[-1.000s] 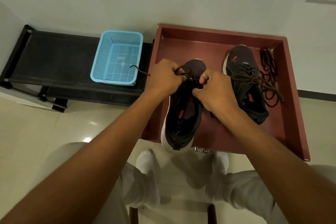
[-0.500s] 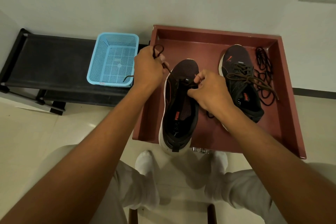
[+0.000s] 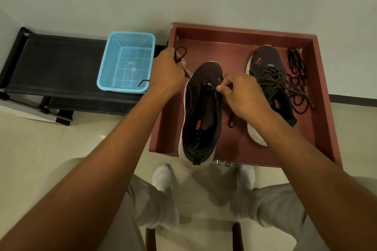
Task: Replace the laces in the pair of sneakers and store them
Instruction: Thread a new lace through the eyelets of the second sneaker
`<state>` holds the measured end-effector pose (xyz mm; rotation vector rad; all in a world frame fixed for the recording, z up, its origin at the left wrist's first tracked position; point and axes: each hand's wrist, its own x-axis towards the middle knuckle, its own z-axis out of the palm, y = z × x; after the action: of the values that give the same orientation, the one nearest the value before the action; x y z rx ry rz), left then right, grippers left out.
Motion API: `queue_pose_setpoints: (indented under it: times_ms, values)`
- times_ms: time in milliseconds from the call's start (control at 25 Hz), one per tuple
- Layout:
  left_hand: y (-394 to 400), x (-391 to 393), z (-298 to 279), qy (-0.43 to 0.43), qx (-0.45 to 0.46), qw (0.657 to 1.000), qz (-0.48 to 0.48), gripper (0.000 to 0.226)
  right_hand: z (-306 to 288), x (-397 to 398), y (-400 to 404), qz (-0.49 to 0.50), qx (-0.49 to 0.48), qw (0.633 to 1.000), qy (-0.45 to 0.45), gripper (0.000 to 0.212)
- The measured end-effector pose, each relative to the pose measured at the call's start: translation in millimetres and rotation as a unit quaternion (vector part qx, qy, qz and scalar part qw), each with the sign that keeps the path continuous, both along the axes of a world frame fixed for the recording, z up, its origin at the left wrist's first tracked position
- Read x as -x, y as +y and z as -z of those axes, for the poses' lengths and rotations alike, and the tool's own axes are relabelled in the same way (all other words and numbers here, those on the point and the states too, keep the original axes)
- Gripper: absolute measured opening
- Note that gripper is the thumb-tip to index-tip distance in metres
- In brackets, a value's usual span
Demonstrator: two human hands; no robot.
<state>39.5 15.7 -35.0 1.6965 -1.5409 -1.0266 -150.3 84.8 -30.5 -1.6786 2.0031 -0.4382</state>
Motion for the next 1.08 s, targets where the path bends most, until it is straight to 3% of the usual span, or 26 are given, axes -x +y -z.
queue_pose_setpoints:
  times_ms: [120, 200, 360, 520, 760, 1080]
  values:
    - [0, 0, 1, -0.013, 0.012, 1.000, -0.005, 0.008, -7, 7, -4, 0.003, -0.059, 0.997, -0.048, 0.010]
    - [3, 1, 2, -0.008, -0.003, 1.000, 0.000, 0.004, -9, 12, -4, 0.015, -0.078, 0.994, -0.080, 0.024]
    - [12, 3, 8, -0.025, -0.068, 0.997, 0.036, 0.029, -6, 12, -4, 0.074, -0.022, 0.988, -0.134, 0.025]
    - [14, 6, 7, -0.037, -0.067, 0.996, 0.045, 0.017, 1, 11, -2, 0.070, -0.035, 0.986, -0.147, 0.034]
    - [16, 6, 9, -0.056, -0.091, 0.992, 0.064, 0.009, 1, 12, 0, 0.075, -0.075, 0.989, -0.105, 0.004]
    - [12, 4, 11, -0.050, -0.104, 0.991, 0.071, 0.012, -15, 25, -4, 0.096, -0.130, 0.957, -0.241, 0.012]
